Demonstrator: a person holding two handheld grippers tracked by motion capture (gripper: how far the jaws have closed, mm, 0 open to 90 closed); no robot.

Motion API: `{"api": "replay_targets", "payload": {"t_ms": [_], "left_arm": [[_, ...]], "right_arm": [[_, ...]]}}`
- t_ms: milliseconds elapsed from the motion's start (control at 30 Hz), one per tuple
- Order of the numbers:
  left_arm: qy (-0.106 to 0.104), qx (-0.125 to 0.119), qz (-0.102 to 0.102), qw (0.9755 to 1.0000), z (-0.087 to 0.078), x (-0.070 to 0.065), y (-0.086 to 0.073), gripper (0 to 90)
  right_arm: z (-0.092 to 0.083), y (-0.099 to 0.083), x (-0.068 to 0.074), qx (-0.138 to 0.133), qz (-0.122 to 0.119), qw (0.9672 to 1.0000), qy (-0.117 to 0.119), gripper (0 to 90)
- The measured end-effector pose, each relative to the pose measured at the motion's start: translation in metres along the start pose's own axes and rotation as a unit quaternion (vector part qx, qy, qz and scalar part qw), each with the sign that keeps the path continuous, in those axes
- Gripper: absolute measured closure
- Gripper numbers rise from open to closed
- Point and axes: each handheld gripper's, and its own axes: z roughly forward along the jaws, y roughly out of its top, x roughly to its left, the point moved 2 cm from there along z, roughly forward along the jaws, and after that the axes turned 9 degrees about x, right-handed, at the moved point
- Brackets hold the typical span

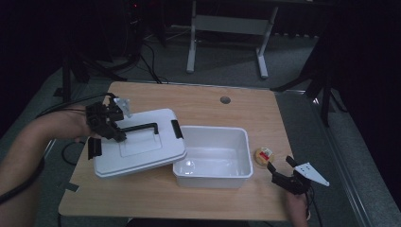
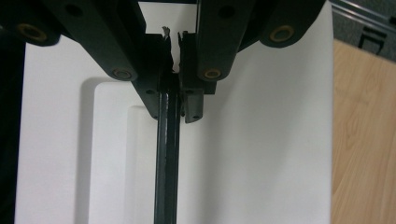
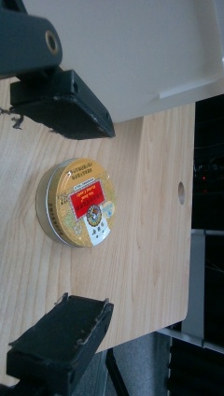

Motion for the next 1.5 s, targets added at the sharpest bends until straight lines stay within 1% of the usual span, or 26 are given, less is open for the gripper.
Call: {"api": "replay_targets", "payload": {"t_ms": [67,133,200,233,300,333,367,433,500,533,567,733,800,833,867,933,967,1100,1167,1200,1233,1267,1300,1367,1433,1500], "left_arm": [[-0.004,-0.004,-0.013,0.9999,0.006,0.003,-0.010,83.2],[-0.005,-0.003,-0.019,0.9998,0.012,0.006,-0.021,83.2],[-0.013,-0.004,-0.028,0.9995,0.017,0.008,-0.031,83.2],[-0.007,-0.002,-0.031,0.9995,0.020,0.010,-0.036,83.2],[-0.015,-0.002,-0.042,0.9990,0.026,0.013,-0.045,83.2],[-0.011,-0.004,-0.048,0.9988,0.029,0.015,-0.049,83.2],[-0.015,-0.003,-0.055,0.9984,0.033,0.016,-0.053,83.2],[-0.014,-0.008,-0.063,0.9979,0.040,0.019,-0.060,83.2],[-0.019,-0.011,-0.069,0.9974,0.050,0.021,-0.065,83.3],[-0.019,-0.011,-0.069,0.9974,0.050,0.021,-0.065,83.2],[-0.022,-0.012,-0.081,0.9964,0.059,0.023,-0.069,83.2],[-0.021,-0.002,-0.095,0.9953,0.086,0.028,-0.074,83.2],[-0.030,0.001,-0.098,0.9947,0.097,0.030,-0.075,83.1],[-0.029,0.000,-0.101,0.9944,0.102,0.031,-0.075,83.2],[-0.034,-0.001,-0.107,0.9937,0.107,0.032,-0.075,83.2],[-0.036,-0.003,-0.109,0.9934,0.117,0.034,-0.076,83.2],[-0.041,-0.001,-0.111,0.9929,0.123,0.035,-0.075,83.2],[-0.048,0.009,-0.113,0.9924,0.139,0.037,-0.072,83.2],[-0.055,0.012,-0.109,0.9925,0.145,0.037,-0.072,83.1],[-0.059,0.009,-0.113,0.9918,0.148,0.037,-0.072,83.1],[-0.064,0.008,-0.112,0.9916,0.152,0.037,-0.072,83.1],[-0.063,0.006,-0.110,0.9919,0.154,0.038,-0.072,83.1],[-0.069,0.006,-0.114,0.9911,0.157,0.038,-0.073,83.1],[-0.073,0.009,-0.111,0.9911,0.163,0.038,-0.075,83.1],[-0.076,0.013,-0.117,0.9901,0.169,0.037,-0.076,83.0],[-0.078,0.005,-0.123,0.9893,0.169,0.037,-0.078,83.0]], "right_arm": [[0.000,0.000,0.000,0.000,0.000,1.0000,-0.001,13.4],[0.000,0.000,0.000,0.001,0.001,1.0000,-0.001,13.5],[0.000,0.000,0.000,0.002,0.000,1.0000,-0.002,13.5],[0.000,0.000,0.000,0.002,0.000,1.0000,-0.003,13.5],[0.000,0.000,0.000,0.003,0.000,1.0000,-0.003,13.5],[0.000,0.000,0.001,0.003,-0.001,1.0000,-0.004,13.5],[0.000,0.000,0.001,0.003,-0.001,1.0000,-0.004,13.5],[0.001,0.000,0.001,0.004,-0.003,1.0000,-0.005,13.5],[0.001,0.000,0.001,0.004,-0.004,1.0000,-0.005,13.5],[0.001,0.000,0.001,0.004,-0.004,1.0000,-0.005,13.5],[0.001,0.000,0.001,0.004,-0.003,1.0000,-0.005,13.5],[0.001,0.000,0.002,0.005,-0.006,0.9999,-0.007,13.5],[0.001,0.000,0.002,0.006,-0.006,0.9999,-0.007,13.5],[0.001,0.000,0.002,0.006,-0.007,0.9999,-0.007,13.5],[0.001,0.000,0.002,0.006,-0.007,0.9999,-0.006,13.5],[0.001,0.000,0.002,0.007,-0.007,0.9999,-0.006,13.5],[0.001,0.000,0.002,0.007,-0.007,0.9999,-0.006,13.6],[0.001,0.000,0.002,0.007,-0.008,0.9999,-0.006,13.5],[0.001,0.000,0.002,0.007,-0.008,0.9999,-0.005,13.5],[0.001,0.000,0.002,0.007,-0.007,0.9999,-0.004,13.6],[0.001,0.000,0.002,0.007,-0.007,0.9999,-0.004,13.5],[0.001,0.000,0.002,0.007,-0.008,0.9999,-0.004,13.5],[0.001,0.000,0.002,0.008,-0.008,0.9999,-0.004,13.6],[0.001,0.000,0.002,0.008,-0.009,0.9999,-0.004,13.5],[0.002,0.000,0.002,0.009,-0.009,0.9999,-0.003,13.5],[0.002,0.001,0.002,0.010,-0.007,0.9999,-0.003,13.5]]}}
